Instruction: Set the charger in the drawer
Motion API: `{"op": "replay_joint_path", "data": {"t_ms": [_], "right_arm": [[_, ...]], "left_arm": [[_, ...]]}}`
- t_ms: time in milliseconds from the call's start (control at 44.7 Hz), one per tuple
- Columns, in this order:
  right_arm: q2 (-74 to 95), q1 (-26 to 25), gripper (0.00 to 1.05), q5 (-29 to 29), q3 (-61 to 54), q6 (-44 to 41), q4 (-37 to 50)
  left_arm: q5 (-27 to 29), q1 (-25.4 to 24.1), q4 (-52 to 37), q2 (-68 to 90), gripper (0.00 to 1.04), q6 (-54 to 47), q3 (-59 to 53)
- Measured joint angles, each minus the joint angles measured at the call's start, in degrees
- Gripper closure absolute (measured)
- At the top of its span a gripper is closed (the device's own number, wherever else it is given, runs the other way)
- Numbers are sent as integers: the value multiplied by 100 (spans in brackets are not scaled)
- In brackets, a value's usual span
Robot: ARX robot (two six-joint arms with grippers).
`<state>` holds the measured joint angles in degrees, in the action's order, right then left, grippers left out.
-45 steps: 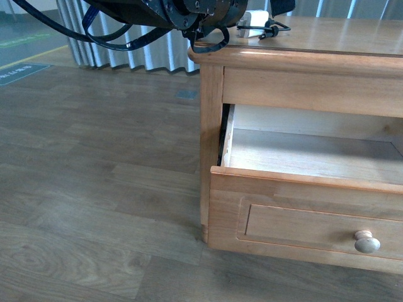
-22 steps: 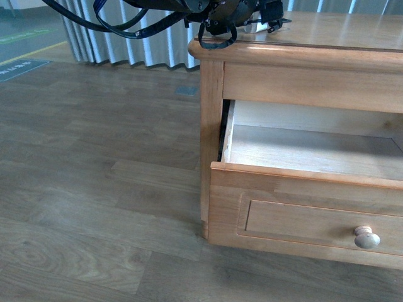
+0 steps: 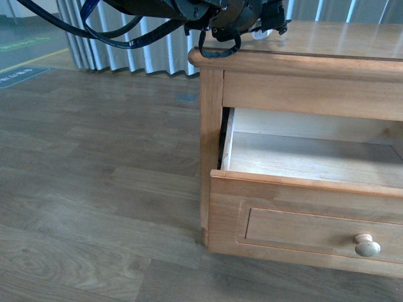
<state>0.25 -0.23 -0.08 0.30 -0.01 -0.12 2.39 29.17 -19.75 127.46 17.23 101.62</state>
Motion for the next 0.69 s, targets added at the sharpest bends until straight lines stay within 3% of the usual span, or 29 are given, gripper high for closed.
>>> {"op": "replay_joint_path", "data": {"t_ms": [448,493,694], "right_arm": [[0,0,8,0,0,0,0],[0,0,8,-2,0,0,0],[-2,2,8,-7,0,0,0]], "left_arm": [[-501,1143,-802,-2332,81,-396,-3062],[-682,1187,-813,-2452,81,-446,-3222],[-269,1040,-918,-2896,81,-498,-3987]]}}
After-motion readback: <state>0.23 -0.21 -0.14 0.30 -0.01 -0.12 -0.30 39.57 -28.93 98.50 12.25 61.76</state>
